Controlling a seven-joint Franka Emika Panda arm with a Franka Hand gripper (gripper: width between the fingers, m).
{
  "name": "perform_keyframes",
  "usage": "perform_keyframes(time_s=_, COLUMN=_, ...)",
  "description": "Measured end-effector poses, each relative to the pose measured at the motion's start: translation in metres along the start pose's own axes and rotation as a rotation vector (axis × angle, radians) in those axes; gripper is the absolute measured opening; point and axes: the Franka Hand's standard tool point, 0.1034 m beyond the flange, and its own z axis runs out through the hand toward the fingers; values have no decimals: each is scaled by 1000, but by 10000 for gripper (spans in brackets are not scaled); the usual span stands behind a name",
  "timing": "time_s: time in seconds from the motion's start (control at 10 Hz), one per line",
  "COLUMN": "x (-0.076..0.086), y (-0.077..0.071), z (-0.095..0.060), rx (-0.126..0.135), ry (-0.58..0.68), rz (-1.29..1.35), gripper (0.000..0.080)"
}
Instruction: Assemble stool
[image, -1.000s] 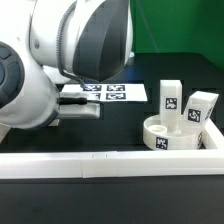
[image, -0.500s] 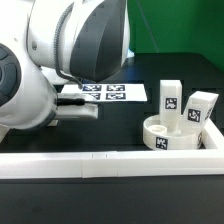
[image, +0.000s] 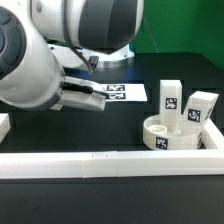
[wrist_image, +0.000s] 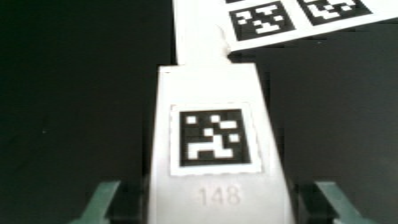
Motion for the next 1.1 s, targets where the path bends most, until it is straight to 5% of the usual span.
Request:
perform_keyframes(time_s=0.4, x=8, y=-1, z=-6, rx=0, ry=63, rz=4, gripper=337)
perform_keyframes(time_s=0.6, x=2, y=-26, z=-27, rx=-6, ry=224, rz=39, gripper=337)
perform_keyframes(time_s=0.7, x=-8, y=-33, z=-24, rx=2, ry=262, rz=44, gripper=337)
perform_keyframes(time_s=1.0, x=5, y=-40, z=-37, rx=23, ry=534, rz=25, gripper=337)
perform_keyframes(time_s=1.1, x=2, y=-44, z=-37, rx=51, ry=590, rz=67, gripper=337)
